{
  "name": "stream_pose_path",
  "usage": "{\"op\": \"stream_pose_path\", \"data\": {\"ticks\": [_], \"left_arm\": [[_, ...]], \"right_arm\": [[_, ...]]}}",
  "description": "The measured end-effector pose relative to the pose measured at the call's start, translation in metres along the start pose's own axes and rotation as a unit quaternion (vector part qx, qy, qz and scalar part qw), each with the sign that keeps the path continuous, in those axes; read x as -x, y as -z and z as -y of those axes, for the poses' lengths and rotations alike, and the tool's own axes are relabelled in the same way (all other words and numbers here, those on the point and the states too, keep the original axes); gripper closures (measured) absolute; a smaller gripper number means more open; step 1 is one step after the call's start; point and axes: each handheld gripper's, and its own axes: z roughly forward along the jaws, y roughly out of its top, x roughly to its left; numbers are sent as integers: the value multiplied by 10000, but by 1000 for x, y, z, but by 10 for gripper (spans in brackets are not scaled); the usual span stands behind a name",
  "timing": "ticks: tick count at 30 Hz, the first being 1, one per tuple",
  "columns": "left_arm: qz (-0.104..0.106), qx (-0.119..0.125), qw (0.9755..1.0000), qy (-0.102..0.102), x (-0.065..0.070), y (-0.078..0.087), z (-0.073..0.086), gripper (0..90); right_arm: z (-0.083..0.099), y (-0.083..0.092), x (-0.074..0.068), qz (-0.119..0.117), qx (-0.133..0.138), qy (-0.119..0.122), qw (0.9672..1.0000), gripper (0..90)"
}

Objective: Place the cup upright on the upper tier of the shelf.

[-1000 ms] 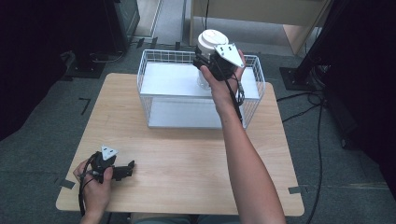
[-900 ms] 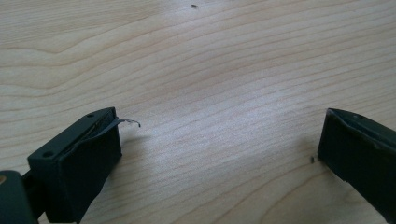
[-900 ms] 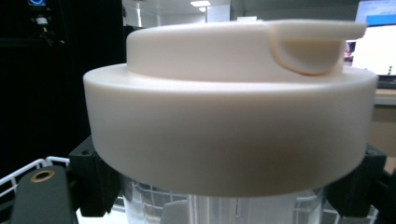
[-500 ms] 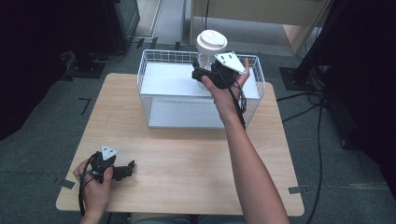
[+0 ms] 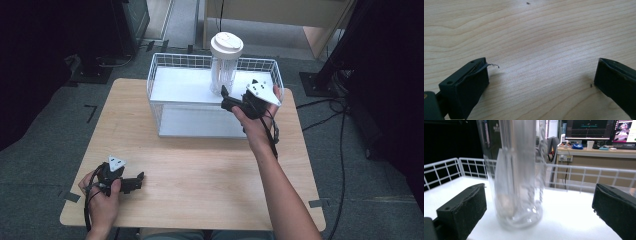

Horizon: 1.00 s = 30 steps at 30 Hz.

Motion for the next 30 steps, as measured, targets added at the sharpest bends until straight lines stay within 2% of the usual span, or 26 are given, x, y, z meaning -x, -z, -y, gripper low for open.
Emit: {"op": "stream_pose_path", "data": {"ticks": [3, 4, 9, 13, 15, 22, 25, 30], "left_arm": [[1, 1, 10000, -3, 0, 0, 0, 0], [1, 1, 10000, -3, 0, 0, 0, 0], [-1, 0, 10000, -1, 0, 0, 0, 0], [1, 0, 10000, -3, 0, 0, 0, 0], [3, -11, 10000, -5, 0, 0, 0, 0], [0, 0, 10000, -2, 0, 0, 0, 0], [7, -1, 10000, 11, 0, 0, 0, 0], [7, -10, 10000, 2, 0, 0, 0, 0]], "right_arm": [[9, 15, 5, -23, -11, 108, 9999, 0], [9, 15, 5, -23, -11, 108, 9999, 0], [20, 38, 12, -115, 7, 167, 9998, 0], [28, 50, 15, -148, 16, 195, 9997, 0], [37, 60, 20, -140, -23, 165, 9998, 0], [54, 77, 31, -64, -114, 114, 9998, 0], [61, 86, 36, -43, -118, 207, 9997, 0], [79, 101, 46, 60, -282, 276, 9992, 0]]}}
